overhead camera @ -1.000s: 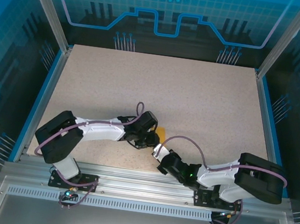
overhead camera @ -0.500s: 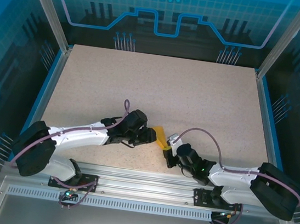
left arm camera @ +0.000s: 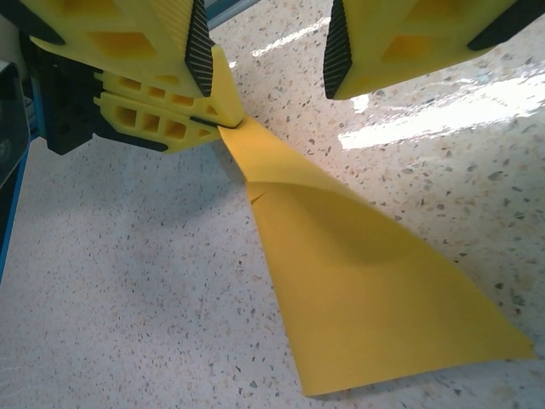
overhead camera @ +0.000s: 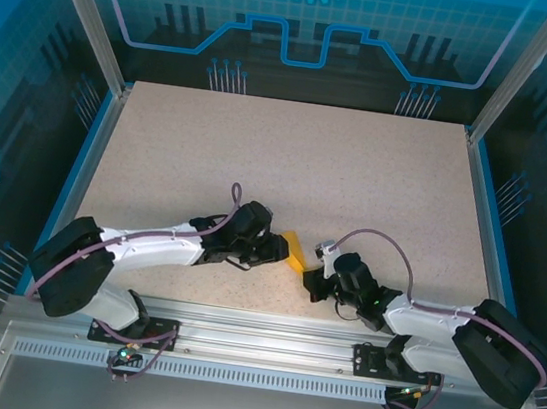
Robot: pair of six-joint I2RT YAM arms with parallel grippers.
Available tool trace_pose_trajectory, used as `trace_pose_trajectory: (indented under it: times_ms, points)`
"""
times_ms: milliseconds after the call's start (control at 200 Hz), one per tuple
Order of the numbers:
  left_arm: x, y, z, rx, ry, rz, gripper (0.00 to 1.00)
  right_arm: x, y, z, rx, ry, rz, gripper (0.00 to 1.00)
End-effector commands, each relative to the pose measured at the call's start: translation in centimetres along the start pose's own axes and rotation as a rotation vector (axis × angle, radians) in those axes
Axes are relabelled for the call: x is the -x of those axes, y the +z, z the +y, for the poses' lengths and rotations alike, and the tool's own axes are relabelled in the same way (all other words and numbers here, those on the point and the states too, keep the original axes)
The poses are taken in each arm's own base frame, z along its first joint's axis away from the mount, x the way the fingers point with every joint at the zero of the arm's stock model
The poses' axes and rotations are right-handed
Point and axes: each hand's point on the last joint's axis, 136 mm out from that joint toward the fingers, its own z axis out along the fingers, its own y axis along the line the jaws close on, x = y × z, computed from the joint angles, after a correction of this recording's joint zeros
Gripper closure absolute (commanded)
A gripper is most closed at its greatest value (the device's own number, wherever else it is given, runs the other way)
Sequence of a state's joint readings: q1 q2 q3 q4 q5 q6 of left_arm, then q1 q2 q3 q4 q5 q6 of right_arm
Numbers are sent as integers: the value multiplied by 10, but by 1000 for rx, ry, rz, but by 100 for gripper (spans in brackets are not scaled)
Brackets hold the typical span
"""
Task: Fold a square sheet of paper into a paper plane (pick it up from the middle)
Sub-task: Fold the wing for the fifth time at the center of the table.
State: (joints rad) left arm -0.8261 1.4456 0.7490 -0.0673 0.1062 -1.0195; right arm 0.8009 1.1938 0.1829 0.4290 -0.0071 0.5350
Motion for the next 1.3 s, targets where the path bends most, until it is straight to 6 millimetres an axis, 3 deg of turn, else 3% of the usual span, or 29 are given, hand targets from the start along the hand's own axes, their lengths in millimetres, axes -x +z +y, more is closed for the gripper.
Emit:
trace_pose_trajectory:
  times_ms: [0, 440, 670, 940, 1160, 1295]
  points:
    - [-3, 7, -5, -39, -9, 33, 57, -9, 2, -7, -2, 89, 42, 95]
    - [-9, 24, -15, -88, 12, 83, 57, -10, 18, -11, 56, 264, 125, 96]
    - [-7, 28, -23, -106, 7, 83, 56, -4, 13, -12, 44, 270, 113, 95]
    - [-2, 46, -25, -120, -9, 79, 57, -3, 10, -11, 44, 273, 115, 93]
    - [3, 51, -21, -95, -2, 57, 57, -3, 5, -12, 23, 264, 146, 84]
    - [3, 54, -19, -69, 2, 67, 58, -7, 1, -15, -1, 258, 181, 69]
